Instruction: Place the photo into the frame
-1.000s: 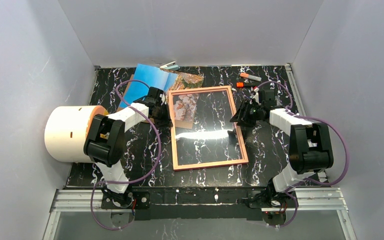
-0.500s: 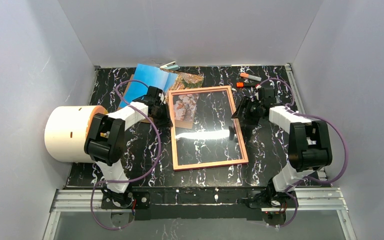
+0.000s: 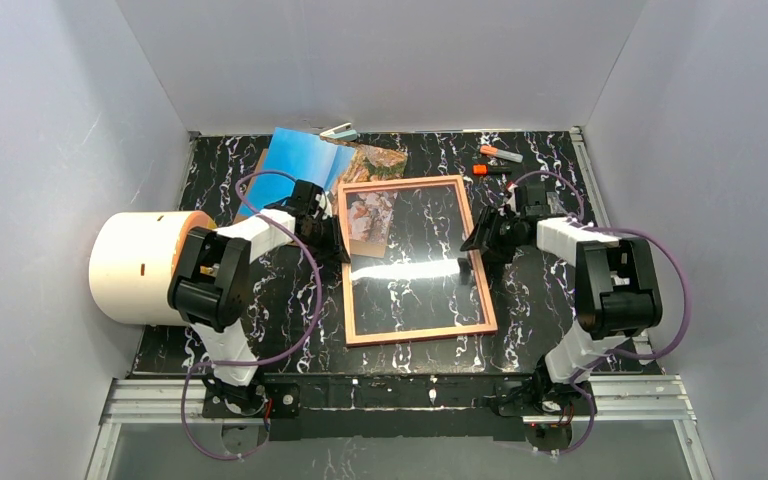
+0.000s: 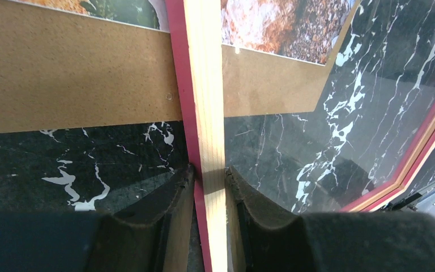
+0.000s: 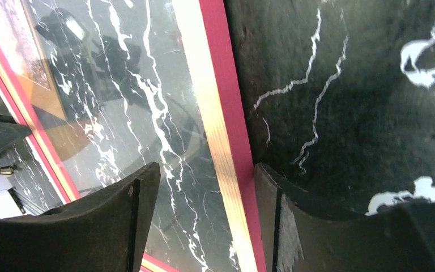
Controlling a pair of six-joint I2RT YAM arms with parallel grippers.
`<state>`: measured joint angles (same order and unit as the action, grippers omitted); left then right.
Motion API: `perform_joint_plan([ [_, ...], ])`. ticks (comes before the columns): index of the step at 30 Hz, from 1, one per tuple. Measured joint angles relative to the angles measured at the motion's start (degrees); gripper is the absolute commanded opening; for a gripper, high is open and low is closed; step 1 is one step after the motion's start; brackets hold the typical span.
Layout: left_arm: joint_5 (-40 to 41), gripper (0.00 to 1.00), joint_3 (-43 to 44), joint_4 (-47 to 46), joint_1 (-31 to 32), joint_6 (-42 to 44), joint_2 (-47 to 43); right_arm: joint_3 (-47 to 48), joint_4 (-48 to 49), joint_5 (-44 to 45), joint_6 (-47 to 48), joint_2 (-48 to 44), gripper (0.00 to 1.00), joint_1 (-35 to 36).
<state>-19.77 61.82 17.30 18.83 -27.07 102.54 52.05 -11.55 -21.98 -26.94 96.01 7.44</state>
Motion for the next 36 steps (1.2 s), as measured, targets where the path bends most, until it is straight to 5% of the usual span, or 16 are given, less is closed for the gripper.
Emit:
perform_joint_plan([
  [14,4.2,0.25,-3.9,-0.4,7.8,-4.7,-3.8,-6.7,-4.4,8.2,-1.5,-11.0,0.64,-0.9],
  [25,15.4,0.41,1.7,9.7,9.4,-5.8,-5.6,-6.6,-6.5,13.2,-5.4,-12.8,0.88,0.2],
  [36,20.7,0.57,12.7,14.9,3.2,-1.8,-5.6,12.3,-3.2,12.9,-5.0,-6.8,0.84,0.2],
])
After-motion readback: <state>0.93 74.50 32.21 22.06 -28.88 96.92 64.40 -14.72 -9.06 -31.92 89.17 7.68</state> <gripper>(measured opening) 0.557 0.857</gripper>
